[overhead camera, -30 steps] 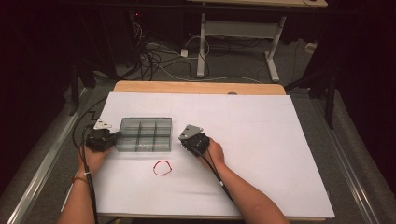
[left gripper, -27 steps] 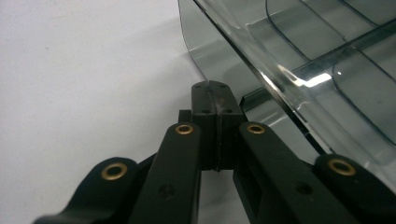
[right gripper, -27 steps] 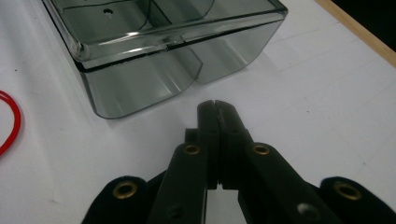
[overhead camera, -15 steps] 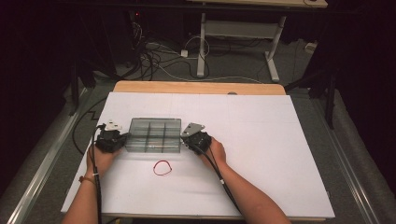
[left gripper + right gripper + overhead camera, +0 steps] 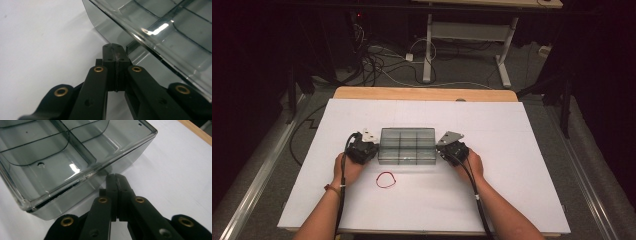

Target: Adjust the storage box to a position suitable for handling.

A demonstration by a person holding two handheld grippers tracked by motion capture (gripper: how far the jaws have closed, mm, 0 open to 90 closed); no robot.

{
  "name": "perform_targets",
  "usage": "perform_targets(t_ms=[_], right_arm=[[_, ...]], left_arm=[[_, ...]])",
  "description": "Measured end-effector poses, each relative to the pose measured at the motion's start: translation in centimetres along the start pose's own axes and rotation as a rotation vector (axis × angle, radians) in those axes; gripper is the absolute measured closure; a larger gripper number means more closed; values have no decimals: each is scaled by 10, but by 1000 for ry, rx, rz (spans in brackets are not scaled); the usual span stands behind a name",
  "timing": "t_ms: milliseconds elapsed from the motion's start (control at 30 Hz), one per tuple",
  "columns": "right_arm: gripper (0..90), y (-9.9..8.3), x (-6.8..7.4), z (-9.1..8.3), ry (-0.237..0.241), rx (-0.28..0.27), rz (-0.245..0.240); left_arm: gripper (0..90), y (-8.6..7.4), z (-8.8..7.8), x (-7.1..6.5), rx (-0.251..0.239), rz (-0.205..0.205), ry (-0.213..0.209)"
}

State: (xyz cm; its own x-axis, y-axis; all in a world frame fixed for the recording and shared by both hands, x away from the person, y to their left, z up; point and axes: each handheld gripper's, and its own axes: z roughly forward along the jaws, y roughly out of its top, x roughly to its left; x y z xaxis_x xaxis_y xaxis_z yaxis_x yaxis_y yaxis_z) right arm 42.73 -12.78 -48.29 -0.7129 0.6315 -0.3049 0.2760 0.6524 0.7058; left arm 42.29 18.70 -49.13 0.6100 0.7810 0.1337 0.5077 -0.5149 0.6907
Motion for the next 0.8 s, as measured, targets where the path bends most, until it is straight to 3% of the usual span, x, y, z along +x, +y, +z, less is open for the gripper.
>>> perform_targets(t_ms=[133, 267, 500, 700, 800], right_arm=[[900, -12, -8, -9, -2, -2, 27], [900, -22, -11, -18, -19, 0, 19], [900, -34, -14, -29, -32, 5, 12], [900, -44, -19, -36, -34, -7, 35], [900, -45, -18, -37, -36, -9, 18]], left_arm=[[874, 13, 9, -13, -2, -1, -11], [874, 20, 12, -24, 1, 15, -8], [874, 23, 15, -35, -3, 13, -19], [873, 25, 15, -48, -3, 65, -19], [872, 23, 14, -46, -17, 59, -40]])
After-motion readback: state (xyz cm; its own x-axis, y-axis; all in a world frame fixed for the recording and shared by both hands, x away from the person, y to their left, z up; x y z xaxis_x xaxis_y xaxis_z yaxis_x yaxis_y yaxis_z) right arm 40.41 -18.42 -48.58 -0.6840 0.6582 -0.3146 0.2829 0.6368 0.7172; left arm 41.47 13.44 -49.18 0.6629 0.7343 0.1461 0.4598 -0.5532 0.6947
